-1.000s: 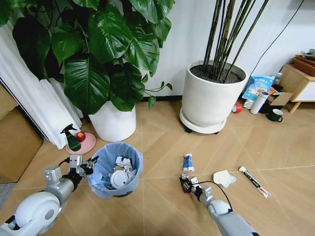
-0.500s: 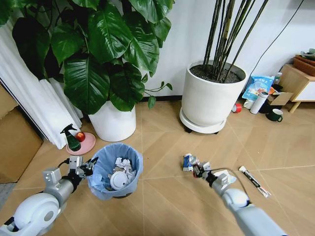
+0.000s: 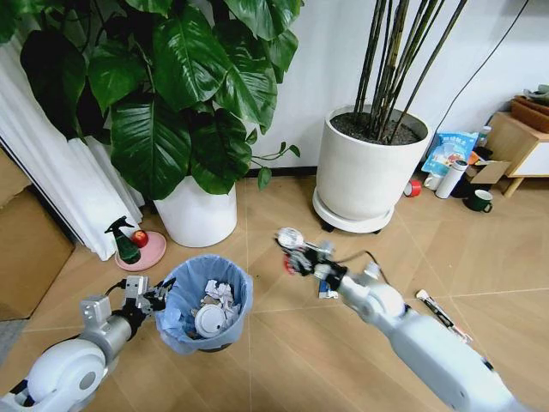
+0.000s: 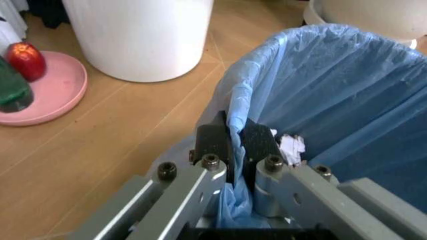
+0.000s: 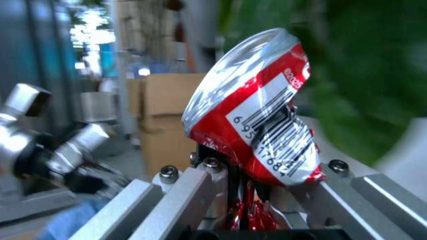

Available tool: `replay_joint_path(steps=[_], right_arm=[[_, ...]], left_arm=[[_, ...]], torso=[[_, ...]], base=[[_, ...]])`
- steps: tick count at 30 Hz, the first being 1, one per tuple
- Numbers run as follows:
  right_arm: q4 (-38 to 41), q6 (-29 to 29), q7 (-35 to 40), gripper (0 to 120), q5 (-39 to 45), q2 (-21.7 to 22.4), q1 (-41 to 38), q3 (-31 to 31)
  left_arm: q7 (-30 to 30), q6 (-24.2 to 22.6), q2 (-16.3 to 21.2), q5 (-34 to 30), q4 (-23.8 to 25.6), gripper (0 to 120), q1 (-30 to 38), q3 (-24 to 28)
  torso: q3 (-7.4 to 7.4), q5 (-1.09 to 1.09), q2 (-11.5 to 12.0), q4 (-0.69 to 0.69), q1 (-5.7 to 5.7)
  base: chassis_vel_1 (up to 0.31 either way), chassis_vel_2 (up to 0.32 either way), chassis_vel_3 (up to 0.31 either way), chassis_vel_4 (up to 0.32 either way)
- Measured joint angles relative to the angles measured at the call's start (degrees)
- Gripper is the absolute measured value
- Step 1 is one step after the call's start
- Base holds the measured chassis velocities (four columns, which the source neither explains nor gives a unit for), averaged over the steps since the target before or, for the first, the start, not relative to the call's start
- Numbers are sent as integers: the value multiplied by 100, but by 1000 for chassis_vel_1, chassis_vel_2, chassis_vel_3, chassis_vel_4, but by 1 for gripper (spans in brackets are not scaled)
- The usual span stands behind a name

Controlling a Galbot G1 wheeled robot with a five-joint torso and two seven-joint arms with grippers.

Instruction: Pick up the trash bin and place the garbage on the floor into it.

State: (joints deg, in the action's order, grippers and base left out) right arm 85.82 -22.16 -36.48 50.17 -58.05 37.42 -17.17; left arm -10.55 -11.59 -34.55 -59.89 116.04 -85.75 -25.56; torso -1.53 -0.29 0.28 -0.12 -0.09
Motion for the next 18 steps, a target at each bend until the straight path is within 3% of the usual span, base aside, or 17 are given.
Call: replay_joint_path(steps=[3,10,13,18], right_arm=[[-261,27,-6,5,236,-430,-640,-762],[-596,112,0,5,347,-1036,-1122,-1475],[-729,288,27,5,298,-1077,-1279,-1729],[-1098,784,-119,20,-33,-911,-1688,-2009]], left_arm=[[-2,0,51,-20,-2,0,130,142],[-18,-5,65,-121,-31,0,423,406],[-26,-9,65,-180,-45,0,541,491],[-33,-17,52,-272,-68,0,734,634]], torso=[[0,0,0,-1,0],[0,0,0,-2,0],[0,0,0,-1,0],[0,1,0,-3,0]], base=[[0,0,0,0],[0,0,0,0],[0,0,0,0],[0,0,0,0]])
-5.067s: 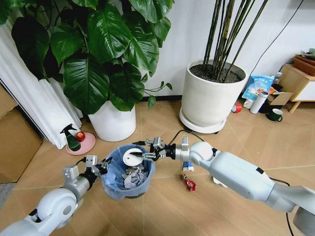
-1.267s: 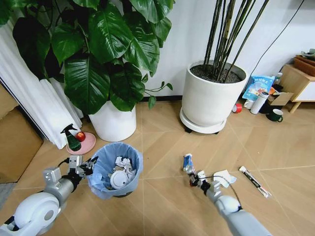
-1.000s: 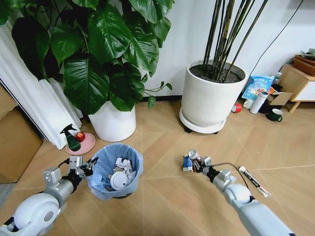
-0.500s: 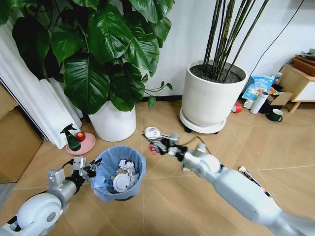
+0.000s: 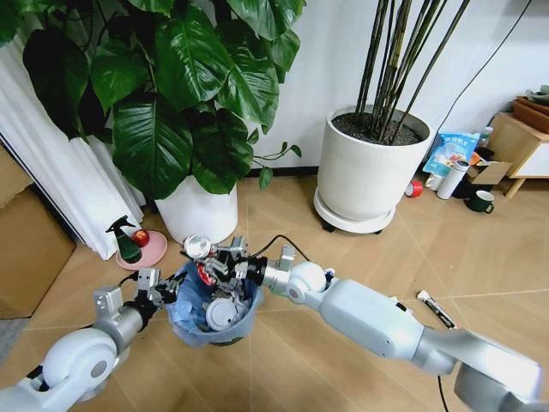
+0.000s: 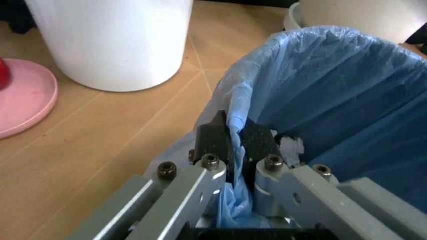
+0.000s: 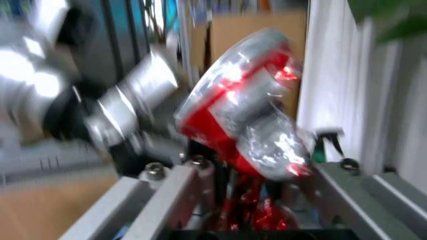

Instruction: Pick up the trash bin and place the garbage on the floor into it.

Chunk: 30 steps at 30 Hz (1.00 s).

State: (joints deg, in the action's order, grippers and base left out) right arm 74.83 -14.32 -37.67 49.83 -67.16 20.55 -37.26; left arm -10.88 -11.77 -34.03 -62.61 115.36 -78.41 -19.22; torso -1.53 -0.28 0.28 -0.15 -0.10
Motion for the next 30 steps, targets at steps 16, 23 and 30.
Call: replay_joint_path(steps=[16,23,30], right_arm=[[-243,283,-667,79,-261,426,-560,-87],[-281,-115,-943,99,-812,252,-597,34],[87,298,-552,100,470,476,-552,-112]], left_arm=[[-14,-18,-58,-211,-130,0,366,150],[-50,-24,-70,-212,-150,0,438,226],[-55,-26,-60,-210,-132,0,368,198]], torso=[[1,1,0,-1,1],[0,1,0,2,1],[1,1,0,0,0]], base=[[0,0,0,0],[0,0,0,0],[0,0,0,0]])
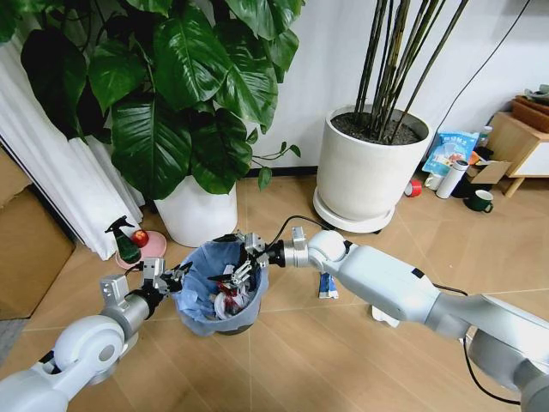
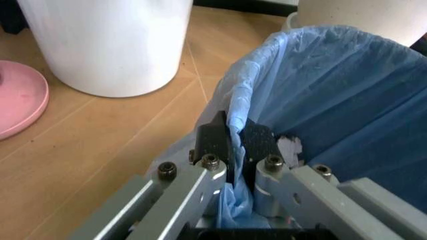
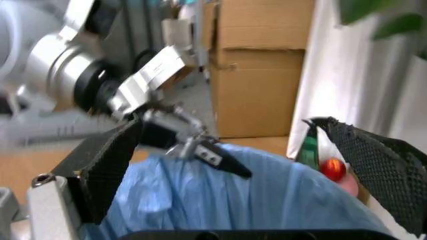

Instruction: Pick up the trash bin and place the garbage on the floor into it.

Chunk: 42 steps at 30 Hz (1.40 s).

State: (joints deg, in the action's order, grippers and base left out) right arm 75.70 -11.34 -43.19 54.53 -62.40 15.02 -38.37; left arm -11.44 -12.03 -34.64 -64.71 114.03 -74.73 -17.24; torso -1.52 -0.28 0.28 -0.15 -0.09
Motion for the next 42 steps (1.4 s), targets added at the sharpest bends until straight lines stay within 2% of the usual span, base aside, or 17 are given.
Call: replay_joint_path(steps=[5,9,10,11,14,15,17,18,19,22,23,27,31,37,42], right_arm=[[40,12,277,100,98,99,93,68],[27,-28,1059,100,19,178,385,349],[58,42,1792,100,-13,263,689,570],[58,42,1792,100,-13,263,689,570],[272,237,3374,100,-272,496,1470,1139],[272,237,3374,100,-272,496,1470,1139],[338,353,4062,100,-374,525,1732,1323],[344,559,4861,100,-465,490,2019,1530],[344,559,4861,100,-465,490,2019,1530],[123,1117,6158,100,-600,274,2472,1923],[123,1117,6158,100,-600,274,2472,1923],[-369,1763,7135,100,-368,-93,2718,2158],[-798,1850,7123,100,-358,-285,2746,2256],[-1657,1869,6502,100,-459,-512,2577,2355],[-2040,1834,6069,98,-508,-634,2462,2356]], left_arm=[[-1,-1,35,4,19,0,-85,-82],[-2,-1,36,15,23,0,-167,-163],[-2,-1,35,23,32,0,-228,-222],[-2,-1,35,23,32,0,-228,-222],[9,1,15,40,49,0,-391,-402],[9,1,15,40,49,0,-391,-402],[14,1,7,44,50,0,-426,-440],[21,2,-3,48,52,0,-444,-465],[21,2,-3,48,52,0,-444,-465],[24,4,-6,54,59,0,-447,-471],[24,4,-6,54,59,0,-447,-471],[25,5,0,56,59,0,-431,-478],[24,7,16,54,61,0,-441,-500],[4,8,22,45,67,0,-446,-513],[-7,8,23,41,63,0,-432,-513]], torso=[[0,1,0,1,0],[0,1,0,2,0],[0,1,0,2,0],[0,1,0,2,0],[0,1,0,-2,0],[0,1,0,-2,0],[1,1,0,-2,0],[0,1,0,-1,0],[0,1,0,-1,0],[0,1,0,0,0],[0,1,0,0,0],[0,1,0,1,0],[0,1,0,2,0],[0,0,0,1,0],[0,0,0,0,0]], base=[[0,0,0,0],[0,0,0,0],[0,0,0,0],[0,0,0,0],[0,0,0,0],[0,0,0,0],[0,0,0,0],[0,0,0,0],[0,0,0,0],[0,0,0,0],[0,0,0,0],[0,0,0,0],[0,0,0,0],[0,0,0,0],[0,0,0,0]])
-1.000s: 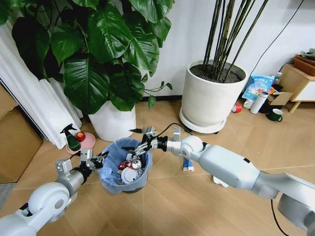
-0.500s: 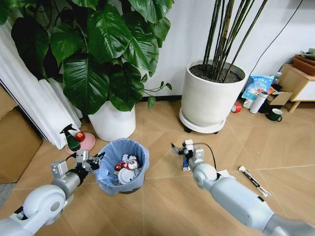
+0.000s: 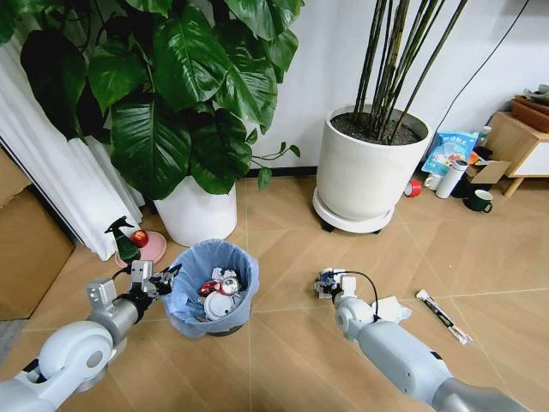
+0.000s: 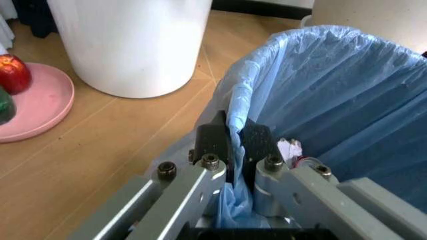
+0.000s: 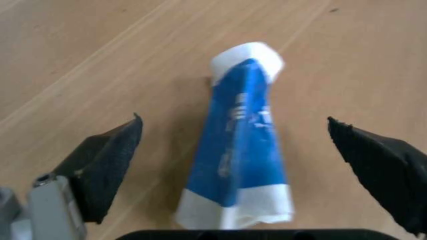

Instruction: Pick up the trash bin and place the garbage on the floor into it.

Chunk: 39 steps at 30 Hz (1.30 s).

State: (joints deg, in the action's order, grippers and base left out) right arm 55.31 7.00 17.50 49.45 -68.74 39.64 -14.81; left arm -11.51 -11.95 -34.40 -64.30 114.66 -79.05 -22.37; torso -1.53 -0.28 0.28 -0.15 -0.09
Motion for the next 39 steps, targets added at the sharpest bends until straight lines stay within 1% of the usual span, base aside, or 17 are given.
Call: replay_joint_path(steps=[3,4,7,9,10,11,12,14,15,17,19,20,21,22,26,33,39], right_arm=[[-302,-92,-335,85,-79,-146,-106,2],[-302,-92,-335,85,-79,-146,-106,2],[-389,-93,-409,70,-91,-160,-153,-24],[-403,-87,-411,62,-91,-154,-163,-33],[-403,-87,-411,62,-91,-154,-163,-33],[-400,-80,-411,55,-90,-134,-164,-44],[-395,-75,-410,53,-88,-125,-164,-48],[-385,-64,-404,43,-84,-103,-162,-50],[-385,-64,-404,43,-84,-103,-162,-50],[-384,-60,-404,33,-77,-71,-161,-66],[-384,-59,-404,32,-75,-65,-161,-68],[-378,-49,-403,24,-66,-32,-161,-74],[-373,-44,-403,21,-63,-18,-157,-74],[-373,-44,-403,21,-63,-18,-157,-74],[-345,-33,-398,1,-60,8,-107,-41],[-210,-42,-385,0,-86,66,-18,39],[-101,-298,-633,0,-212,191,33,112]], left_arm=[[-26,0,-4,-7,-7,0,27,13],[-26,0,-4,-7,-7,0,27,13],[-34,0,-4,-10,-9,0,29,13],[-34,0,-4,-12,-11,0,28,13],[-34,0,-4,-12,-11,0,28,13],[-35,0,-8,-13,-13,0,28,13],[-36,0,-9,-13,-13,0,30,13],[-49,0,-9,-14,-5,0,36,13],[-49,0,-9,-14,-5,0,36,13],[-58,0,26,-33,46,0,3,-31],[-58,0,33,-34,53,0,-9,-47],[-56,0,49,-37,64,0,-64,-105],[-54,0,50,-37,65,0,-91,-122],[-54,0,50,-37,65,0,-91,-122],[-43,0,47,-33,84,0,-169,-170],[-36,0,41,-32,58,0,-179,-193],[-39,0,-17,-16,76,0,-213,-210]], torso=[[0,1,0,2,0],[0,1,0,2,0],[0,1,0,1,0],[0,0,0,0,0],[0,0,0,0,0],[0,1,0,0,0],[0,1,0,0,0],[0,0,0,0,0],[0,0,0,0,0],[0,1,0,0,0],[0,1,0,0,0],[0,1,0,0,0],[0,1,0,1,0],[0,1,0,1,0],[0,0,0,1,0],[0,1,0,1,0],[0,1,0,1,0]], base=[[0,0,0,0],[0,0,0,0],[0,0,0,0],[0,0,0,0],[0,0,0,0],[0,0,0,0],[0,0,0,0],[0,0,0,0],[0,0,0,0],[0,0,0,0],[0,0,0,0],[0,0,0,0],[0,0,0,0],[0,0,0,0],[0,0,0,0],[0,0,0,0],[0,0,0,0]])
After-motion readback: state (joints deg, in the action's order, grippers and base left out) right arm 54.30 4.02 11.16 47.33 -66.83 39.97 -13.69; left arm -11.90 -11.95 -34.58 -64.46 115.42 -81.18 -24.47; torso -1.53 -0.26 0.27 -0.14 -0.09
